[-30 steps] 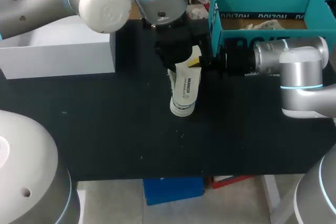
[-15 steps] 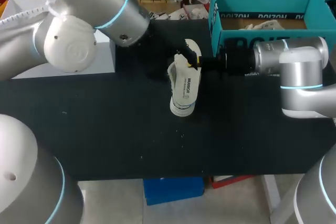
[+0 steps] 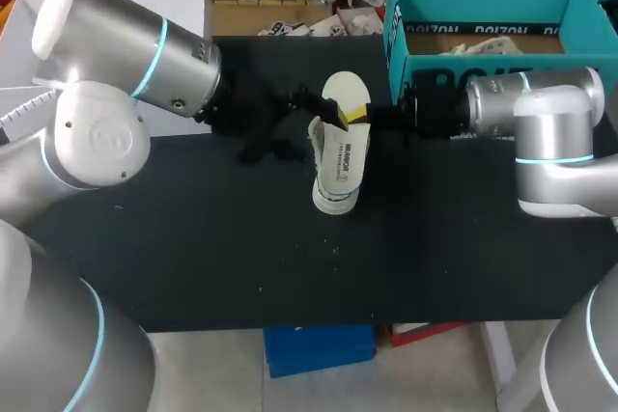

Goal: Take the shoe out of the shoebox, open the shoe tongue, remove and reinsert the insole, then place the shoe into the shoebox

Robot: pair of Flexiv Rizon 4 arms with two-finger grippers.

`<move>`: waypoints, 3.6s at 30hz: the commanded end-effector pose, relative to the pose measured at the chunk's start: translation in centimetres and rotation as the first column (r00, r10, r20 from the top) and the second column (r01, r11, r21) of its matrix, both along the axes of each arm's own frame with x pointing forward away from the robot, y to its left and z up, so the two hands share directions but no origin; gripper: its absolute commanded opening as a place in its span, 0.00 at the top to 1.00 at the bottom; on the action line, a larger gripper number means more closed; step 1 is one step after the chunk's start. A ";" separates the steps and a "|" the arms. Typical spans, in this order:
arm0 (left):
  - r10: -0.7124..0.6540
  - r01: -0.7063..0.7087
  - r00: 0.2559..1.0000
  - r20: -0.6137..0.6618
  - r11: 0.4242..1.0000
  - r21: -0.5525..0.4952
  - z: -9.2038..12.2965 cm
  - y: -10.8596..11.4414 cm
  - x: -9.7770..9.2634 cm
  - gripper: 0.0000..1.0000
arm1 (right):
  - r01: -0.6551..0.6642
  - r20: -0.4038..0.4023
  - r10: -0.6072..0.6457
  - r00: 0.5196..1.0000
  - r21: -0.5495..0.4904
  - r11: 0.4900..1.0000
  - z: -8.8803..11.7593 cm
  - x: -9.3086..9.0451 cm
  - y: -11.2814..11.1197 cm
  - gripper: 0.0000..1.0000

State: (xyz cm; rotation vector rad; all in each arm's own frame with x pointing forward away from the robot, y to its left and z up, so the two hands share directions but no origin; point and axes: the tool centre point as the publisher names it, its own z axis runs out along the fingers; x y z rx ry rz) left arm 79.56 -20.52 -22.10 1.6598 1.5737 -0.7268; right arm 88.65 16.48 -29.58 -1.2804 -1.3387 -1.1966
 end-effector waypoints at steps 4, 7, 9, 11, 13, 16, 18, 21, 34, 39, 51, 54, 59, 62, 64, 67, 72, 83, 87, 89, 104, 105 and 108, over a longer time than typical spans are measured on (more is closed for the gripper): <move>-0.041 0.045 0.999 0.024 0.984 -0.170 -0.7 0.0 -0.3 0.00 | 0.001 0.000 -0.001 1.000 0.000 1.000 -0.1 0.0 0.1 1.00; -0.070 0.061 0.997 -0.014 0.939 -0.338 -1.7 -0.2 -0.7 0.00 | 0.001 0.000 -0.001 1.000 0.000 1.000 -0.1 0.0 0.1 1.00; -0.035 0.025 0.999 -0.021 0.926 -0.378 -2.3 0.2 -0.6 0.00 | 0.001 0.000 -0.001 1.000 0.000 1.000 -0.1 0.0 0.1 1.00; -0.010 -0.023 0.997 -0.070 0.886 -0.463 -2.5 0.7 -0.4 0.00 | 0.001 0.000 -0.001 1.000 0.000 1.000 -0.1 0.0 0.1 1.00; 0.013 -0.034 0.999 -0.048 0.882 -0.470 -2.6 1.1 -0.2 0.00 | 0.001 0.000 -0.001 1.000 0.000 1.000 -0.1 0.0 0.1 1.00; 0.016 -0.037 0.999 -0.042 0.846 -0.532 -2.7 1.6 0.3 0.00 | 0.001 0.000 -0.001 1.000 0.000 1.000 -0.1 0.0 0.1 1.00; 0.016 -0.017 1.000 -0.007 0.846 -0.533 -3.0 1.8 0.7 0.00 | 0.001 0.000 -0.001 1.000 0.000 1.000 -0.1 0.0 0.1 1.00; 0.002 0.013 1.000 0.025 0.823 -0.568 -3.3 1.8 1.1 0.00 | 0.001 0.000 -0.001 1.000 0.000 1.000 -0.1 0.0 0.1 1.00; -0.022 0.063 0.997 0.069 0.732 -0.679 -4.4 1.5 4.5 0.00 | 0.001 0.000 -0.001 1.000 0.000 1.000 -0.1 0.0 0.1 1.00; -0.016 0.070 0.996 0.087 0.746 -0.662 -4.6 0.8 5.5 0.00 | 0.001 0.000 -0.001 1.000 0.000 1.000 -0.1 0.0 0.1 1.00; -0.029 0.105 0.991 0.132 0.782 -0.614 -5.0 -1.2 7.4 0.07 | 0.001 0.000 -0.001 1.000 0.000 1.000 -0.1 0.0 0.1 1.00; -0.037 0.112 0.990 0.136 0.786 -0.608 -5.0 -1.8 7.5 0.33 | 0.001 0.000 -0.001 1.000 0.000 1.000 -0.1 0.0 0.1 1.00; -0.053 0.119 0.990 0.128 0.792 -0.598 -5.5 -2.5 7.6 0.53 | 0.001 0.000 -0.001 1.000 0.000 1.000 -0.1 0.0 0.1 1.00; -0.057 0.119 0.991 0.122 0.794 -0.596 -5.8 -2.8 7.7 0.54 | 0.001 0.000 -0.001 1.000 0.000 1.000 -0.1 0.0 0.1 1.00; -0.059 0.118 0.991 0.118 0.795 -0.595 -5.9 -3.0 7.8 0.60 | 0.001 0.000 -0.001 1.000 0.000 1.000 -0.1 0.0 0.1 1.00; -0.062 0.119 0.991 0.115 0.797 -0.592 -6.0 -3.3 7.9 0.60 | 0.001 0.000 -0.001 1.000 0.000 1.000 -0.1 0.0 0.1 1.00; -0.075 0.127 0.991 0.113 0.799 -0.587 -6.1 -3.5 7.8 0.69 | 0.001 0.000 -0.001 1.000 0.000 1.000 -0.1 0.0 0.1 1.00; -0.080 0.121 0.992 0.095 0.807 -0.578 -6.8 -3.4 7.8 1.00 | 0.001 0.000 -0.001 1.000 0.000 1.000 -0.1 0.0 0.1 1.00; -0.078 0.118 0.993 0.093 0.807 -0.579 -6.8 -3.3 7.9 1.00 | 0.001 0.000 -0.001 1.000 0.000 1.000 -0.1 0.0 0.1 1.00; -0.076 0.115 0.993 0.092 0.806 -0.581 -6.7 -3.2 7.9 1.00 | 0.005 0.001 -0.005 1.000 -0.002 1.000 0.1 0.1 0.0 0.00; -0.026 -0.023 0.995 -0.100 0.889 -0.458 -6.5 -0.7 4.5 1.00 | 0.118 -0.009 -0.121 0.993 -0.151 0.981 0.4 -0.8 -4.3 0.00; -0.020 -0.035 0.993 -0.119 0.896 -0.443 -6.5 -0.4 4.1 1.00 | 0.128 -0.007 -0.131 0.991 -0.163 0.978 0.4 -0.9 -4.7 0.00; -0.011 -0.054 0.987 -0.160 0.918 -0.394 -6.5 0.5 2.8 1.00 | 0.161 -0.001 -0.164 0.986 -0.197 0.967 0.7 -1.4 -5.9 0.00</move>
